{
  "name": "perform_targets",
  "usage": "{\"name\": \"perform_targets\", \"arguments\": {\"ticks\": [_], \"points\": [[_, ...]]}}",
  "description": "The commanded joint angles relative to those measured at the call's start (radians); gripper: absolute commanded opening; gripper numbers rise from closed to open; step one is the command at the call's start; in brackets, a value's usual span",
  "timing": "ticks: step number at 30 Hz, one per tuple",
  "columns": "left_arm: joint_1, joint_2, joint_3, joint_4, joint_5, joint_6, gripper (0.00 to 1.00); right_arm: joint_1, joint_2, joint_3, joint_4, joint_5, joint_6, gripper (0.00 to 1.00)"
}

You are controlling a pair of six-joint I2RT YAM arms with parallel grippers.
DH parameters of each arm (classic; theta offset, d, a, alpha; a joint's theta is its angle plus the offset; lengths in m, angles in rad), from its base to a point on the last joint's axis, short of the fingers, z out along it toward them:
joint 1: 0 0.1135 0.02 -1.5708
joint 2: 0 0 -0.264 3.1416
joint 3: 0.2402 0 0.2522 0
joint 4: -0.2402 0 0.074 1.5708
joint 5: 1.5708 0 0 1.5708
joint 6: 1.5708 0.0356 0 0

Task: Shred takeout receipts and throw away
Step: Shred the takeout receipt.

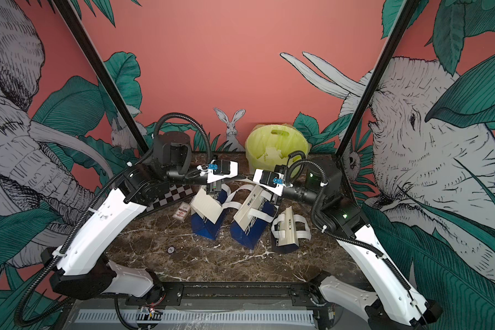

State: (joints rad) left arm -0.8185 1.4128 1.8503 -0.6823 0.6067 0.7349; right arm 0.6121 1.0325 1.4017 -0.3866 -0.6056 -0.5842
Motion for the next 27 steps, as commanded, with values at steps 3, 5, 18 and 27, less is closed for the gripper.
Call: {"name": "perform_targets", "arguments": {"ticks": [3, 5, 18, 27], "points": [[-0.005, -0.025, 0.006, 0.012, 0.013, 0.024, 0.0, -0.003, -0.008, 0.025, 0.008, -0.013, -0.013, 0.08], [-0.005, -0.025, 0.006, 0.012, 0.011, 0.024, 0.0, -0.003, -0.008, 0.022, 0.013, -0.011, -0.012, 0.09], [-0.005, -0.028, 0.006, 0.012, 0.016, 0.023, 0.0, -0.003, -0.002, 0.027, 0.011, 0.002, -0.012, 0.18], [-0.006, -0.026, 0.004, 0.013, 0.016, 0.023, 0.0, -0.003, 0.004, 0.028, 0.009, -0.005, -0.012, 0.14]]}}
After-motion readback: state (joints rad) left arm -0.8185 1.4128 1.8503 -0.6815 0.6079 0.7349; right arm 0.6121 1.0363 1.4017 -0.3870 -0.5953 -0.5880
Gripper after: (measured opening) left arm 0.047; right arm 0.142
